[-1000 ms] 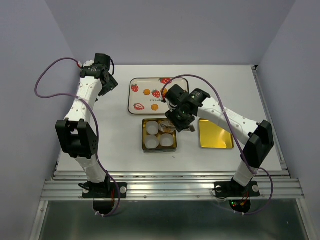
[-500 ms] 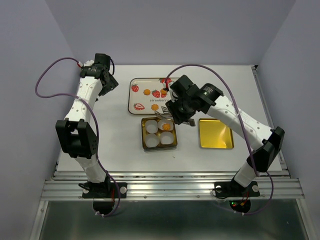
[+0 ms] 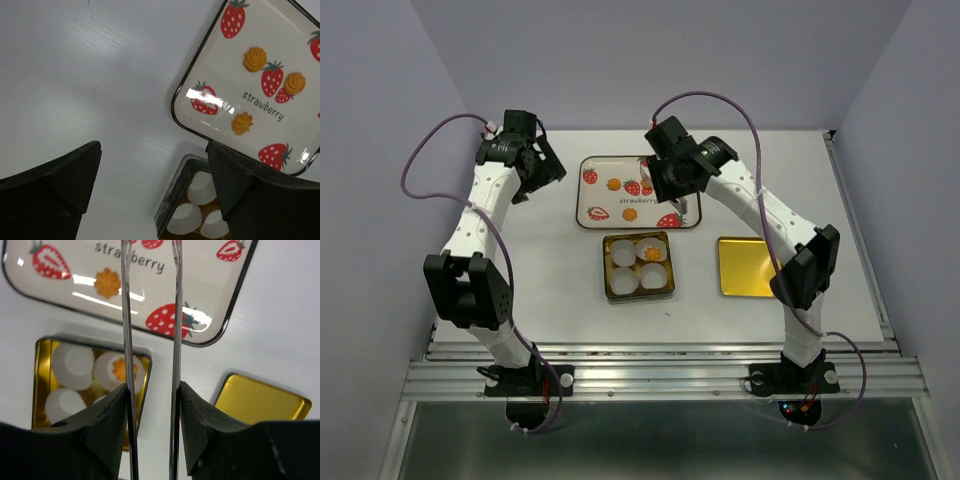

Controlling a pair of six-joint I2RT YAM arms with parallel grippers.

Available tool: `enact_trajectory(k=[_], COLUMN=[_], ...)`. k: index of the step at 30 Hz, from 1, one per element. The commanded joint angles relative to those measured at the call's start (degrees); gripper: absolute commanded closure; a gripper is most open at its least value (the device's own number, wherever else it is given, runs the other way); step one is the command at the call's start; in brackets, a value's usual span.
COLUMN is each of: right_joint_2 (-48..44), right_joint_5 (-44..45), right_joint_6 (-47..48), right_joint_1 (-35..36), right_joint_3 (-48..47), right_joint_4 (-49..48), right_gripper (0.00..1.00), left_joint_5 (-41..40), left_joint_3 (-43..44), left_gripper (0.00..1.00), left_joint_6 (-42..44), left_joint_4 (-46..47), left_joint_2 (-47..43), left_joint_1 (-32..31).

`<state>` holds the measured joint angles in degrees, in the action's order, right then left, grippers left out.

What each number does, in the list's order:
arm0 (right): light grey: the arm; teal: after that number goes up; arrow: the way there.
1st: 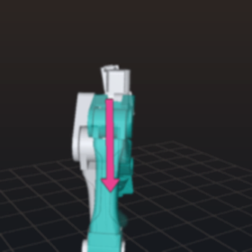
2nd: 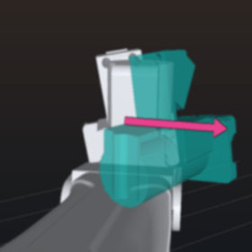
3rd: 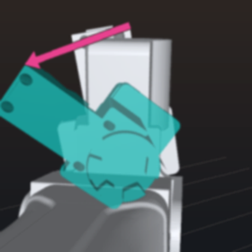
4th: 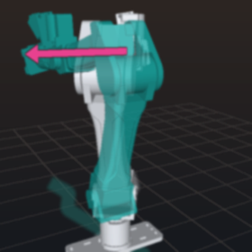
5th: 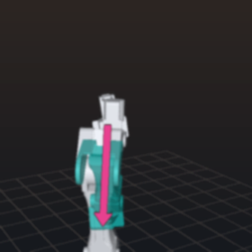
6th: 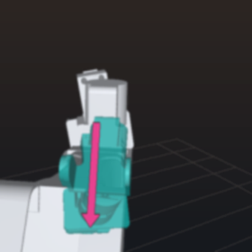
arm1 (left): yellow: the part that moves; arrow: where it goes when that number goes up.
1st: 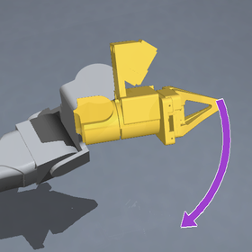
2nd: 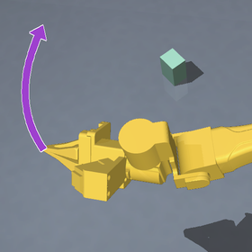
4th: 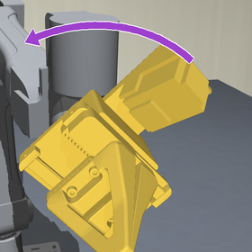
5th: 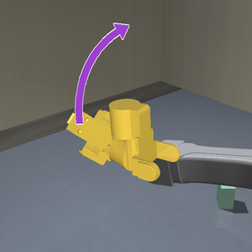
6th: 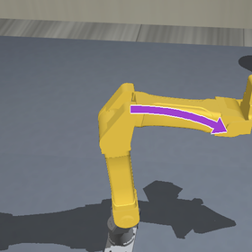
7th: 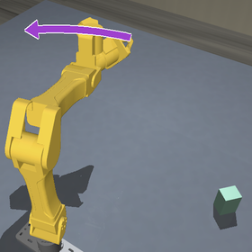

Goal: Pack the cookies

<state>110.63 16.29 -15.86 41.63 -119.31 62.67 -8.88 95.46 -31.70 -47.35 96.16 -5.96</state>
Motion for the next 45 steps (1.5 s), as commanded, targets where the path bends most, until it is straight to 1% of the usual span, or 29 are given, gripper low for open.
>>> enact_trajectory(k=[1, 3, 6, 8, 9, 10, 12, 14, 16, 18, 22, 25, 26, 31, 37, 45], right_joint_2=[4.32, 6.61, 8.72, 10.65, 11.36, 11.89, 13.29, 13.47, 13.65, 14.96, 15.76, 15.85, 15.67, 15.84, 17.77, 19.36], right_joint_5=[6.2, 4.81, 5.15, 4.1, 3.75, 3.92, 5.84, 4.63, 2.69, 0.77, -1.78, -3.45, -3.72, -3.46, -4.34, -3.73], right_joint_6=[-3.21, -4.79, -5.85, -5.85, -5.5, -5.15, -7.16, -8.22, -7.7, -7.52, -7.69, -8.75, -8.75, -9.54, -9.28, -7.61], right_joint_1=[-2.85, -4.09, -5.59, -6.47, -6.99, -7.0, -7.0, -7.0, -7.0, -7.0, -7.0, -7.0, -7.0, -7.0, -7.0, -7.0], right_joint_3=[-8.72, -9.98, -10.33, -12.17, -13.05, -13.06, -13.15, -11.92, -9.81, -11.72, -12.97, -12.62, -12.44, -11.65, -12.7, -10.68], right_joint_4=[-3.0, -3.17, -3.17, -3.26, -3.09, -3.08, -2.04, -2.12, -4.31, -4.23, -5.71, -6.86, -7.3, -9.15, -10.99, -12.66], right_gripper=[0.52, 0.52, 0.52, 0.52, 0.52, 0.52, 0.52, 0.52, 0.52, 0.52, 0.52, 0.51, 0.52, 0.51, 0.51, 0.5], left_joint_5=[8.6, 13.69, 14.25, 15.91, 17.05, 18.45, 19.78, 21.1, 22.33, 23.64, 24.53, 25.49, 25.5, 25.23, 25.15, 22.6], left_joint_3=[-3.07, -5.01, -6.07, -8.26, -11.32, -12.83, -16.68, -18.98, -22.41, -25.13, -26.64, -28.13, -28.22, -28.05, -31.38, -31.12], left_gripper=[0.01, 0.01, 0.01, 0.01, 0.01, 0.01, 0.01, 0.01, 0.01, 0.01, 0.01, 0.04, 0.07, 0.14, 0.16, 0.16], left_joint_6=[4.98, 7.43, 7.27, 7.88, 7.28, 7.27, 6.57, 6.48, 6.39, 6.48, 7.01, 7.79, 8.06, 9.2, 9.2, 9.2], left_joint_4=[2.35, 2.61, 0.43, -0.9, -0.55, -0.03, 1.64, 3.05, 4.02, 5.51, 7.71, 9.81, 10.0, 13.94, 16.67, 16.41], left_joint_2=[-6.5, -8.35, -11.16, -12.91, -14.75, -14.77, -18.8, -20.22, -21.27, -21.54, -21.02, -18.74, -18.12, -15.13, -13.2, -12.93], left_joint_1=[-0.28, -0.28, -0.28, -0.46, -0.72, -0.98, -2.48, -3.44, -4.33, -4.41, -6.08, -7.93, -8.19, -10.39, -12.23, -12.85])
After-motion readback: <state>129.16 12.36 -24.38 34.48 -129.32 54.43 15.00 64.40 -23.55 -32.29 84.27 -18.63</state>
